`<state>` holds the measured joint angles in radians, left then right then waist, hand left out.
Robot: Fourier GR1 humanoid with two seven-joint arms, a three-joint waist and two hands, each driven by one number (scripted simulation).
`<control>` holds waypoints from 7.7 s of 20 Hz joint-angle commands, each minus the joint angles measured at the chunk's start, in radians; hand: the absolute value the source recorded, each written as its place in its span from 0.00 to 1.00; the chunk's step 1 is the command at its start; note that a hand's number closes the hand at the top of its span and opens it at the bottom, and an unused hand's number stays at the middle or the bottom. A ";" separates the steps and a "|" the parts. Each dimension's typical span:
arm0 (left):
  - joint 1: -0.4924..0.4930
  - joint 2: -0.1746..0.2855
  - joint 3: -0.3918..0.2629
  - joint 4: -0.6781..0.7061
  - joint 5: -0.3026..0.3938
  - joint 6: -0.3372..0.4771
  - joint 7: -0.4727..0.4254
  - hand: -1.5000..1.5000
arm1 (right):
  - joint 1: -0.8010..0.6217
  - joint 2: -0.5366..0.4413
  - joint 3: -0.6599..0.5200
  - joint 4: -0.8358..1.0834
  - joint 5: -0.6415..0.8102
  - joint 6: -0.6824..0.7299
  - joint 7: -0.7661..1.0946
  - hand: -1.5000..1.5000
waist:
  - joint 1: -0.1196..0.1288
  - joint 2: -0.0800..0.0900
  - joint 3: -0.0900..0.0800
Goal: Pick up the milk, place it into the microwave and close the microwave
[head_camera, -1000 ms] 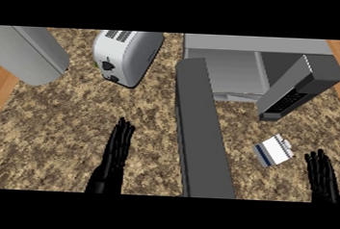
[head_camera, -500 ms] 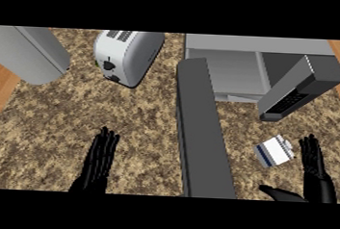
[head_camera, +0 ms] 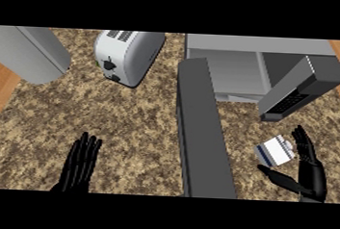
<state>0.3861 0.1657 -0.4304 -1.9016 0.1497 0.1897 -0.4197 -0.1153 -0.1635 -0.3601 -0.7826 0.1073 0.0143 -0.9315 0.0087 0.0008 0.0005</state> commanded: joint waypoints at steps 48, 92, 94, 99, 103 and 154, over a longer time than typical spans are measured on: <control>0.068 0.096 0.269 0.057 0.166 -0.251 -0.060 0.00 | -0.423 0.113 0.154 0.103 0.042 -0.305 0.167 1.00 | -0.002 -0.001 -0.001; -0.074 0.081 0.221 0.118 0.007 -0.246 0.004 0.00 | -0.912 -0.101 0.191 0.713 0.309 -0.725 0.377 0.00 | 0.121 0.056 0.007; -0.083 0.085 0.237 0.139 0.022 -0.256 0.004 0.00 | -0.888 -0.044 0.176 0.695 0.291 -0.720 0.334 0.00 | 0.116 0.055 0.007; -0.103 0.079 0.246 0.146 0.036 -0.267 -0.012 0.00 | -0.863 -0.035 0.132 0.661 0.244 -0.631 0.244 0.00 | 0.096 0.049 0.006; -0.086 0.042 0.193 0.160 0.005 -0.264 -0.048 0.00 | -0.870 -0.044 0.100 0.661 0.212 -0.568 0.225 0.00 | 0.089 0.042 0.004; -0.306 0.018 -0.099 0.391 -0.369 -0.314 0.120 1.00 | 0.000 -0.009 0.087 0.041 -0.111 0.335 -0.093 0.00 | -0.051 -0.010 -0.004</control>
<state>0.1079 0.1928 -0.4611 -1.5679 -0.1507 -0.1096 -0.2953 -0.2145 -0.1712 -0.2973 -0.6280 0.0218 0.2241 -0.9807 -0.0378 -0.0088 -0.0026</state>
